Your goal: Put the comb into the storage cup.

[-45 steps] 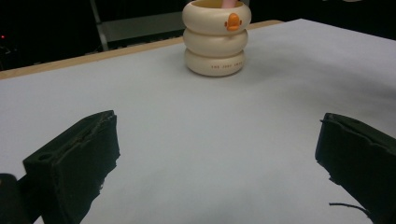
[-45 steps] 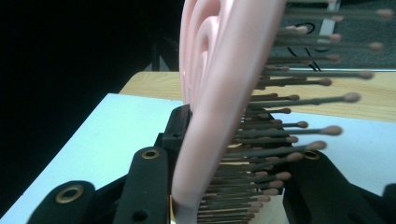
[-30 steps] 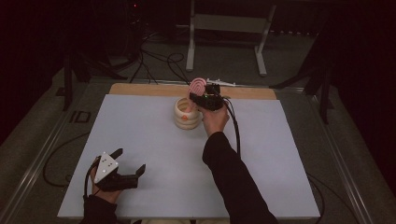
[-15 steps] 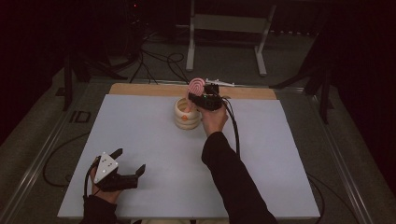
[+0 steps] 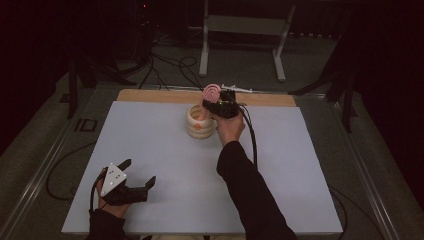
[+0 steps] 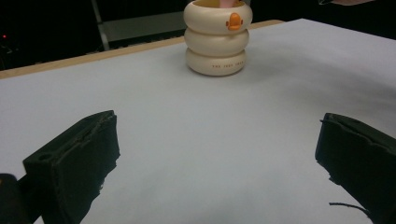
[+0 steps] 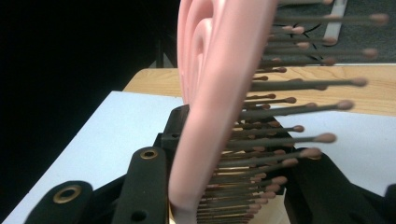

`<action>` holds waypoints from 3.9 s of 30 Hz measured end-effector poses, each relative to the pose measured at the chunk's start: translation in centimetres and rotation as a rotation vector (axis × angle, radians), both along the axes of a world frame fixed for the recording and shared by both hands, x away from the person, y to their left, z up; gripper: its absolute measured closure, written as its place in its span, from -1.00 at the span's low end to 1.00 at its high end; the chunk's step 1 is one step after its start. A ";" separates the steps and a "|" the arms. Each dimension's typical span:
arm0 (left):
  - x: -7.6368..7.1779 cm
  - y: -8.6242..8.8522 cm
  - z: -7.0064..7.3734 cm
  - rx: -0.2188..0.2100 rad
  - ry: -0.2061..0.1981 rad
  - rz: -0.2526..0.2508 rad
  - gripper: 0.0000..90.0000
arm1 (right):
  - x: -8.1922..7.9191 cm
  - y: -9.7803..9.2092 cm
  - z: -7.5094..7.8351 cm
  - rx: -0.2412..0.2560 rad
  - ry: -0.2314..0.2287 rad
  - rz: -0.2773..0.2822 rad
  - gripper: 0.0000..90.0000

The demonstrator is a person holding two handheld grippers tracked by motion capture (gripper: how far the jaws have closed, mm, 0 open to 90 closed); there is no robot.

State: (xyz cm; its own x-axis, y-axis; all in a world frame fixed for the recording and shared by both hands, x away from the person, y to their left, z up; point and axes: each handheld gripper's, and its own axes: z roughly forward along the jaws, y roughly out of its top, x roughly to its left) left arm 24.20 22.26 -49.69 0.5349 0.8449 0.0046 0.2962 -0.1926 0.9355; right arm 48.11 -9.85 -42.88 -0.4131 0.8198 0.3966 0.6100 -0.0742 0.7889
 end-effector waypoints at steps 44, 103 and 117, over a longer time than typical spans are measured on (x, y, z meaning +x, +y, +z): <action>0.0 -0.1 -0.1 0.005 0.001 -0.004 -0.99 | 0.1 -1.0 0.0 -0.047 -0.006 -0.011 0.19; 0.2 -0.3 -0.2 0.007 0.006 -0.004 -0.99 | -2.3 -3.8 0.5 -0.293 -0.078 0.025 -0.80; 0.2 -0.4 -0.2 0.008 0.007 0.001 -0.99 | -4.5 -6.0 0.9 -0.324 -0.105 0.030 -0.80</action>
